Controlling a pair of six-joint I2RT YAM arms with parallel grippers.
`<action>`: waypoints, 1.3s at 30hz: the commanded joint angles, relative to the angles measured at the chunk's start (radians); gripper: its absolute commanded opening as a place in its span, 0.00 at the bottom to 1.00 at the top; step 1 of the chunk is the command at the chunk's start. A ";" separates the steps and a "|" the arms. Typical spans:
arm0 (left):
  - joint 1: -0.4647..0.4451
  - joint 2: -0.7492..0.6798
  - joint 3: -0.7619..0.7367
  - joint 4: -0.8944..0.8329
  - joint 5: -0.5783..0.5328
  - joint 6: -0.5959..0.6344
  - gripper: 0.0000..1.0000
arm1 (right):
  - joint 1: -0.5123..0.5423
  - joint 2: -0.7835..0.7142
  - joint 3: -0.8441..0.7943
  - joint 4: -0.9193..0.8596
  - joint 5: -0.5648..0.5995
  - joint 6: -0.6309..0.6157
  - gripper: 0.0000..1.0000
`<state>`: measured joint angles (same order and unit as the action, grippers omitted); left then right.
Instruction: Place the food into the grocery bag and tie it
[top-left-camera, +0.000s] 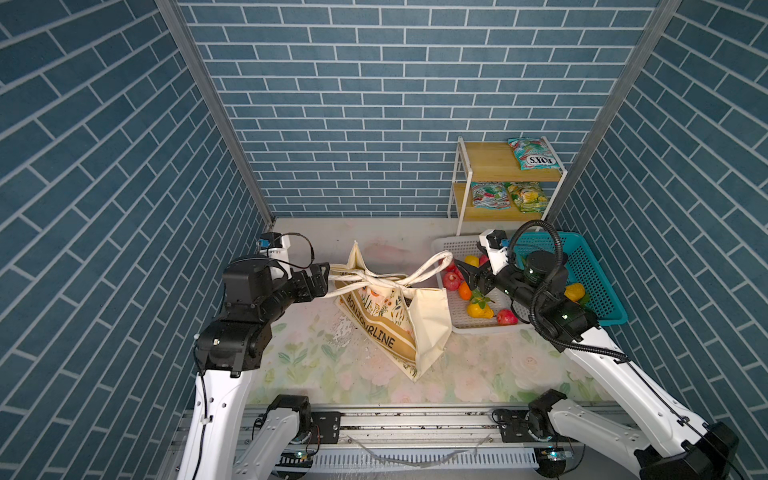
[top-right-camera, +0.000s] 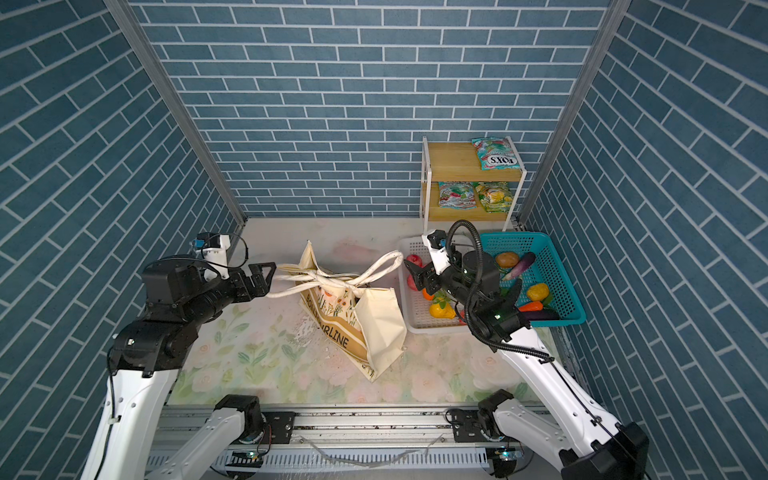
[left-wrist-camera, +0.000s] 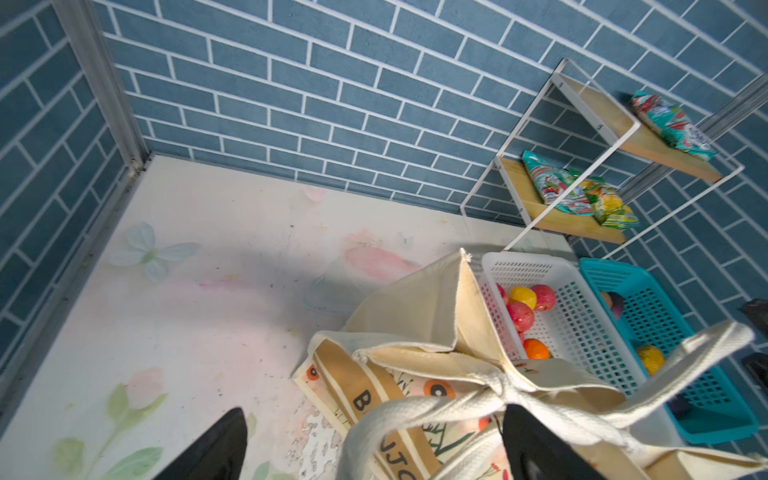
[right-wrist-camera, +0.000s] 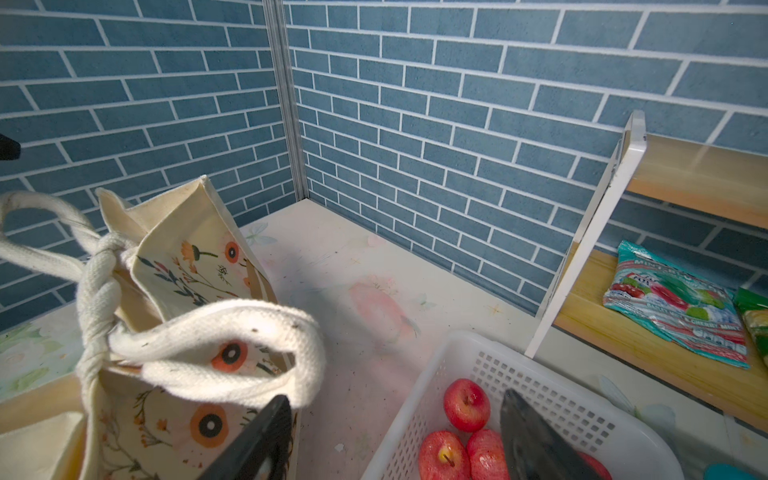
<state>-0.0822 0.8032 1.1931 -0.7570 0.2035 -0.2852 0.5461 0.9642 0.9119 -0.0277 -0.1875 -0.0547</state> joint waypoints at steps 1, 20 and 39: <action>-0.002 -0.027 0.022 -0.039 -0.118 0.018 0.99 | 0.001 -0.035 -0.011 -0.046 0.003 -0.057 0.81; 0.325 -0.097 -0.192 0.053 -0.288 -0.102 1.00 | -0.204 -0.120 -0.041 -0.188 0.243 0.103 0.91; 0.250 -0.140 -0.640 0.410 -0.408 -0.197 1.00 | -0.417 0.082 -0.389 0.345 0.459 0.134 0.93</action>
<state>0.2382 0.6769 0.5713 -0.4355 -0.0261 -0.5121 0.1413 1.0313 0.5518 0.1486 0.1799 0.1287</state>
